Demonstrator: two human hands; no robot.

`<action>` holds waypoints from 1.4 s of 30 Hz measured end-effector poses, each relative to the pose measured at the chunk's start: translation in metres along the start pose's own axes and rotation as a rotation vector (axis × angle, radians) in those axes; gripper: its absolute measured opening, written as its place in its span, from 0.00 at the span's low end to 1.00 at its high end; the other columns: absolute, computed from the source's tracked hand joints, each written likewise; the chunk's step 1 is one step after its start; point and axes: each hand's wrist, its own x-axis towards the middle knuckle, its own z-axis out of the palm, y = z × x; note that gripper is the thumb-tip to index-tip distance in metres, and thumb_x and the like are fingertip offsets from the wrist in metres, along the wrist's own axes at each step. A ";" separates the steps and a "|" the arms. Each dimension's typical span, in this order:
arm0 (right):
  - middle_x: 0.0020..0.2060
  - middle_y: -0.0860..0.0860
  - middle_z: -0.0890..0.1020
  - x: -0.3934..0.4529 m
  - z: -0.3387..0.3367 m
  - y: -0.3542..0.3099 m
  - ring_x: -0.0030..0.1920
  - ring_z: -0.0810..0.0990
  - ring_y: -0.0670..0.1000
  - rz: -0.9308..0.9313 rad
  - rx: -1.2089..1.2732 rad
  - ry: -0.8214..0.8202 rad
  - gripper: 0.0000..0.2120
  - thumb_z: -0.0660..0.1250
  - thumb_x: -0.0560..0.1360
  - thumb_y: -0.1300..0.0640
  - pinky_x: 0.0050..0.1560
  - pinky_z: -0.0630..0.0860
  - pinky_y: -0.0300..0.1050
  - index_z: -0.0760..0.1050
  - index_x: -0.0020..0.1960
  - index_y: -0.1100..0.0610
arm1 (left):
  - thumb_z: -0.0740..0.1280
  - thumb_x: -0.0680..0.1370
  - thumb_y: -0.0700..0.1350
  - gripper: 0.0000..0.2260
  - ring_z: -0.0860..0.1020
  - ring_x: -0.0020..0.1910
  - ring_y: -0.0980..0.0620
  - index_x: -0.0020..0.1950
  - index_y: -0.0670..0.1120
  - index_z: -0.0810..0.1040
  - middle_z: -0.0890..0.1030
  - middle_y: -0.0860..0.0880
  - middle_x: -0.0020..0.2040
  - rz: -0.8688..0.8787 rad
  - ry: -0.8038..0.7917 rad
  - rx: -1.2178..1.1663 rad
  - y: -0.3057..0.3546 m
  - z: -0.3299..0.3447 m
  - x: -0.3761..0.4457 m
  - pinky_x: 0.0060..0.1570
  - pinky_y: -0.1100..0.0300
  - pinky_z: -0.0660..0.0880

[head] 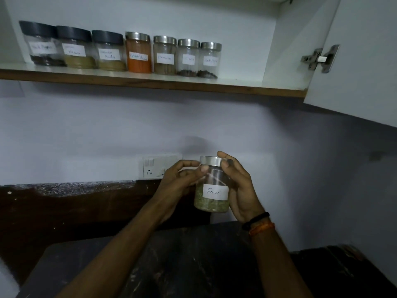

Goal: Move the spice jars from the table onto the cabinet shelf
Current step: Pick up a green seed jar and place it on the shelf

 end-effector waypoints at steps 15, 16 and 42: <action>0.57 0.57 0.83 0.038 0.029 -0.092 0.56 0.83 0.55 -0.164 0.012 -0.163 0.21 0.66 0.78 0.53 0.54 0.81 0.52 0.72 0.66 0.63 | 0.78 0.68 0.53 0.25 0.86 0.46 0.49 0.61 0.44 0.78 0.85 0.46 0.52 0.135 -0.187 0.371 0.131 0.022 0.068 0.41 0.56 0.80; 0.57 0.57 0.82 0.041 0.031 -0.097 0.57 0.82 0.56 -0.172 0.010 -0.185 0.20 0.66 0.78 0.52 0.56 0.81 0.54 0.73 0.65 0.61 | 0.78 0.68 0.52 0.25 0.86 0.45 0.49 0.60 0.42 0.78 0.85 0.46 0.51 0.135 -0.196 0.380 0.138 0.023 0.071 0.40 0.57 0.79; 0.34 0.54 0.81 0.200 -0.025 -0.170 0.39 0.79 0.58 -0.498 -1.557 0.418 0.15 0.60 0.78 0.54 0.40 0.74 0.46 0.80 0.40 0.58 | 0.77 0.70 0.51 0.19 0.84 0.52 0.43 0.57 0.44 0.80 0.84 0.45 0.54 0.360 -0.089 0.573 0.278 0.054 0.178 0.56 0.46 0.80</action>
